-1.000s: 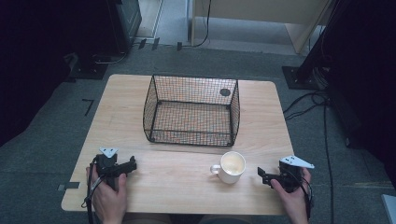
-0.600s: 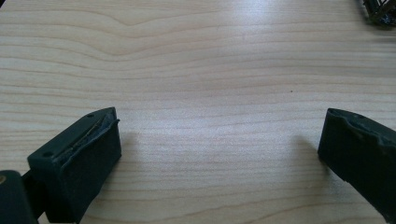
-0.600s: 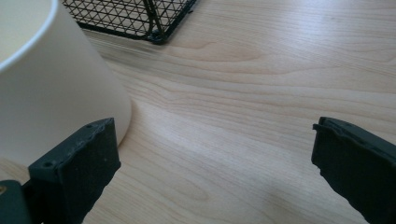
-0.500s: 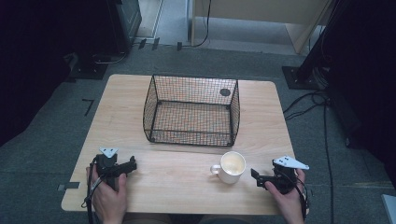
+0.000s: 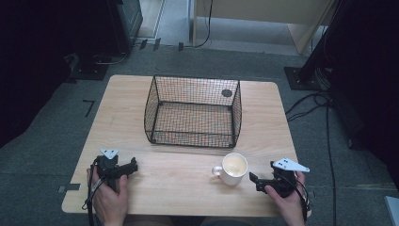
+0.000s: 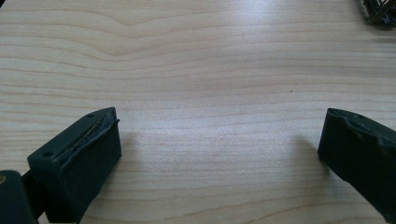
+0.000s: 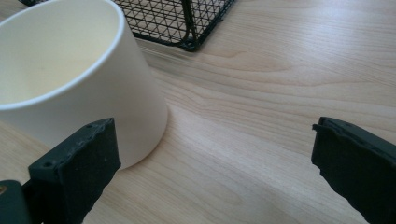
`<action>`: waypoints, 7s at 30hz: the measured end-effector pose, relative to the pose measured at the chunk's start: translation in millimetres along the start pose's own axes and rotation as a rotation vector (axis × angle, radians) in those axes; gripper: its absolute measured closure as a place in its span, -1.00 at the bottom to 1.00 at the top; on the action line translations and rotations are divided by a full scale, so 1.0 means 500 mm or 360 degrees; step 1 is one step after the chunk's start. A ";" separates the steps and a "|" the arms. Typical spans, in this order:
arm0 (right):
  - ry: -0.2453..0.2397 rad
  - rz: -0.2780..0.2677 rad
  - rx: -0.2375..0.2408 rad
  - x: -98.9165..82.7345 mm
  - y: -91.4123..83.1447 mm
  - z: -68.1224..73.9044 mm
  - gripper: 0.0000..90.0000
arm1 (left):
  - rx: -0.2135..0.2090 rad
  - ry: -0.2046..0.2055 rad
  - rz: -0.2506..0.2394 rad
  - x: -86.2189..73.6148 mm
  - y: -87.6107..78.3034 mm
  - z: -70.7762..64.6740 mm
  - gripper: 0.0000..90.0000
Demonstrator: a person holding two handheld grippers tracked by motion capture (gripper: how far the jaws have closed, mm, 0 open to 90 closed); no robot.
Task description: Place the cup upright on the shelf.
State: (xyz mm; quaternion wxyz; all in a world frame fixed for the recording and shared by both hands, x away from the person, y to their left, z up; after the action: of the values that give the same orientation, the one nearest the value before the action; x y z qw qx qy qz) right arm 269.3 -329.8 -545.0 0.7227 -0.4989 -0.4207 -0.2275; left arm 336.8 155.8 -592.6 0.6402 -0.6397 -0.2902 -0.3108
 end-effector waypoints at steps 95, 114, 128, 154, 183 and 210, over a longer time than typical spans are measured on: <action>-0.0115 -0.0018 0.0151 0.066 0.094 0.176 -0.79 | -0.0010 0.0006 0.0002 0.001 0.001 -0.007 -1.00; -0.0167 -0.0066 0.0242 0.130 0.079 0.217 -0.79 | -0.0010 0.0005 0.0000 0.001 0.001 -0.007 -1.00; -0.0187 -0.0091 0.0289 0.175 0.081 0.242 -0.79 | -0.0010 0.0006 0.0001 0.001 0.001 -0.007 -1.00; -0.0250 -0.0141 0.0326 0.264 0.096 0.276 -0.79 | -0.0011 0.0005 0.0001 0.001 0.001 -0.007 -1.00; -0.0324 -0.0172 0.0345 0.379 0.153 0.307 -0.78 | -0.0014 0.0003 -0.0001 0.002 0.002 -0.008 -1.00; -0.0341 -0.0235 0.0328 0.447 0.279 0.269 -0.78 | -0.0017 0.0006 -0.0005 0.002 0.002 -0.009 -1.00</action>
State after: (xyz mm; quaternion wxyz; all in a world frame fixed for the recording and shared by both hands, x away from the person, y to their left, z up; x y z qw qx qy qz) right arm 443.8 -131.0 -412.5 0.7024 -0.4113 -0.5520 -0.1814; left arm 338.3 151.3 -592.5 0.6369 -0.6422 -0.2883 -0.3145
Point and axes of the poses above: each handheld gripper's, and its own axes: y roughly forward along the jaws, x roughly out of its top, z roughly to its left, the point moved 10 cm from there along y, roughly forward along the jaws, and after that the axes turned 7 degrees about -z, right-handed, at the moved point
